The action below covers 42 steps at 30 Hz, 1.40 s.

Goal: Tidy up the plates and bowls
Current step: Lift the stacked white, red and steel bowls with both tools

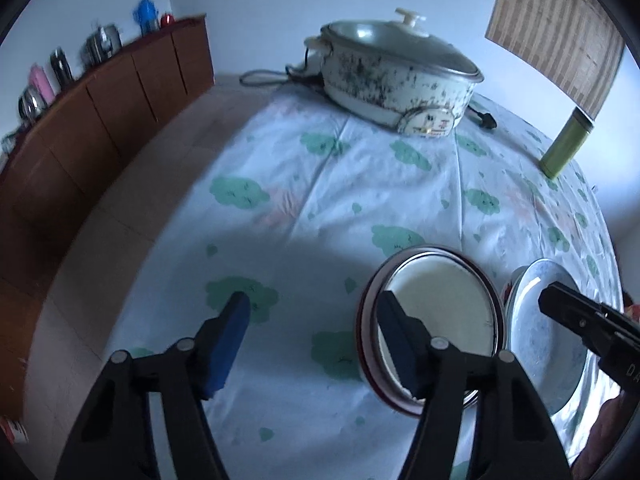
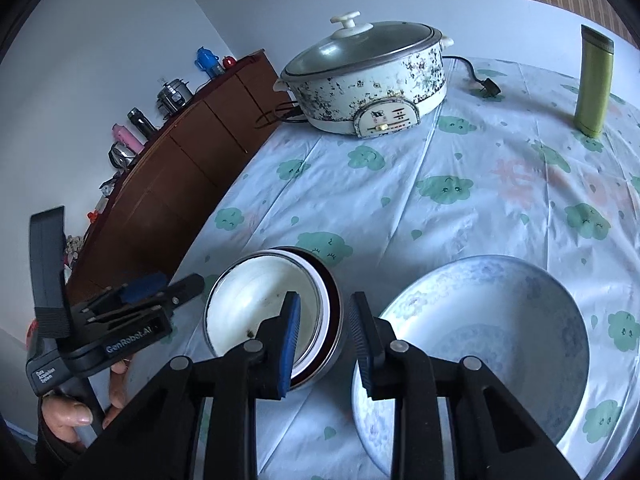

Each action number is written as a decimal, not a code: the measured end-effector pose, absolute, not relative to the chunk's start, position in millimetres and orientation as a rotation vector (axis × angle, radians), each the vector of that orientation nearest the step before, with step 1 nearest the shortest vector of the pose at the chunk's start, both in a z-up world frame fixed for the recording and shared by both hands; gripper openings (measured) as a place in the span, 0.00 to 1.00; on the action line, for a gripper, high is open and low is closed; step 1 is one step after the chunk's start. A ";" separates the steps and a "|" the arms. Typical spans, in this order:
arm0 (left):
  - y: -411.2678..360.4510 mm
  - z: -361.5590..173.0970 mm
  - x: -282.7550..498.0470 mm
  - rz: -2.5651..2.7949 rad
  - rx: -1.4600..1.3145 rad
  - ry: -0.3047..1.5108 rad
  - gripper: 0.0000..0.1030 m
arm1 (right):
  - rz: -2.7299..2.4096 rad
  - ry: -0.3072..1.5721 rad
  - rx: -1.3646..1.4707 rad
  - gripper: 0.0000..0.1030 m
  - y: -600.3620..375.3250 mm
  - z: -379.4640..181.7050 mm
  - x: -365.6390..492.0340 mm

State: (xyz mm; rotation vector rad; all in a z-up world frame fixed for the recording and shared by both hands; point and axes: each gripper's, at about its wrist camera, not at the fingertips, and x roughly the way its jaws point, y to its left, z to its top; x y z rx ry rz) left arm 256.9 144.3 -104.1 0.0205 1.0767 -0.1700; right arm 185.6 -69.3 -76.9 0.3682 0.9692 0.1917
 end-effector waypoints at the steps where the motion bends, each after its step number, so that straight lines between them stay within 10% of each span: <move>1: 143.6 -105.8 257.8 -0.180 0.009 1.080 0.62 | 0.193 0.975 0.377 0.28 -70.2 -78.8 187.9; 23: 113.5 -150.5 267.1 -0.242 0.077 1.191 0.61 | 0.223 1.027 0.450 0.28 -77.0 -98.3 205.0; 37: 124.0 -156.6 267.9 -0.263 -0.014 1.238 0.63 | 0.308 1.136 0.397 0.45 -54.5 -124.3 233.6; 42: 140.6 -140.4 265.8 -0.281 -0.079 1.198 0.77 | 0.328 1.165 0.391 0.45 -51.8 -132.6 237.6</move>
